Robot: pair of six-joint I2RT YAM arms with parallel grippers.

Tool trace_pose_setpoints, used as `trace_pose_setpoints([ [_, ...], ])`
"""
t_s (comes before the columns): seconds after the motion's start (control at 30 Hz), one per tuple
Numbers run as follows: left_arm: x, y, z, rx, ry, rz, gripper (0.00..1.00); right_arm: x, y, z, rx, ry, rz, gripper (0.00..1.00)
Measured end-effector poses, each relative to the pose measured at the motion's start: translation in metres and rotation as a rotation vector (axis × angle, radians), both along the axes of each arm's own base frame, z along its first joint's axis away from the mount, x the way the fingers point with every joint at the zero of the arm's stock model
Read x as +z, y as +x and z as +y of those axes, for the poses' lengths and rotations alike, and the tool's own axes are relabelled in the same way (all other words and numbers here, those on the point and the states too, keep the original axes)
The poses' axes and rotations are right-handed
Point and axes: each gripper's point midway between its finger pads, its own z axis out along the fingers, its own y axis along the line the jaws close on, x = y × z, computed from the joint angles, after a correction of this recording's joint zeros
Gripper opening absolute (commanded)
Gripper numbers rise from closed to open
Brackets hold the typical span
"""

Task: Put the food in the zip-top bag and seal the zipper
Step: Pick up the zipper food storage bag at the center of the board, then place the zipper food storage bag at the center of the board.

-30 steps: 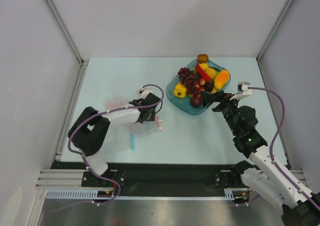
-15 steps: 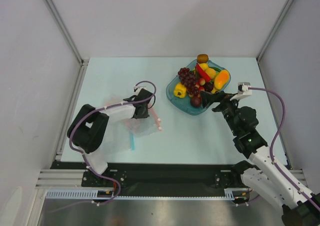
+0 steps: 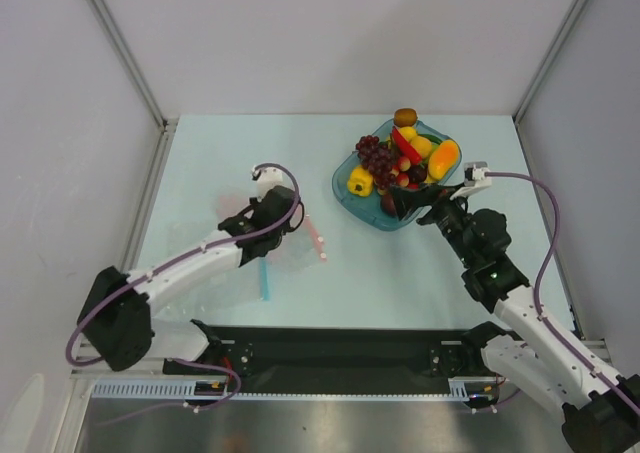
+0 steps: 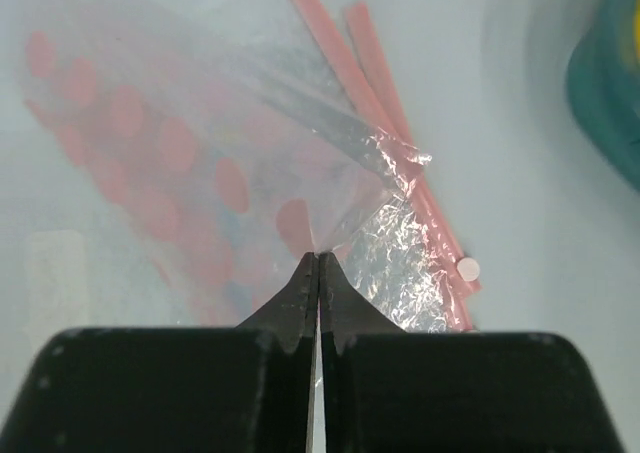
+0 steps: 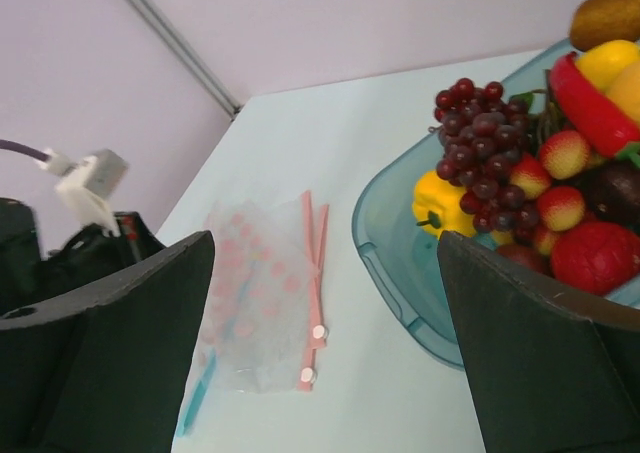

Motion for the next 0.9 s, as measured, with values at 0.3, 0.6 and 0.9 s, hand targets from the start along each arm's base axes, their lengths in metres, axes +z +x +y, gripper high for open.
trace_pose_setpoints([
  [0.3,0.082,-0.039,0.019,0.112,0.000,-0.254,0.00,-0.030,-0.006,0.054,0.241,-0.078,0.051,0.95],
  [0.6,0.172,-0.098,0.055,0.145,-0.281,-0.512,0.00,-0.035,-0.016,0.087,0.363,-0.147,0.044,0.95],
  [0.9,0.227,-0.135,0.055,-0.085,-0.641,-0.663,0.00,-0.044,-0.022,0.106,0.461,-0.174,0.061,0.95],
])
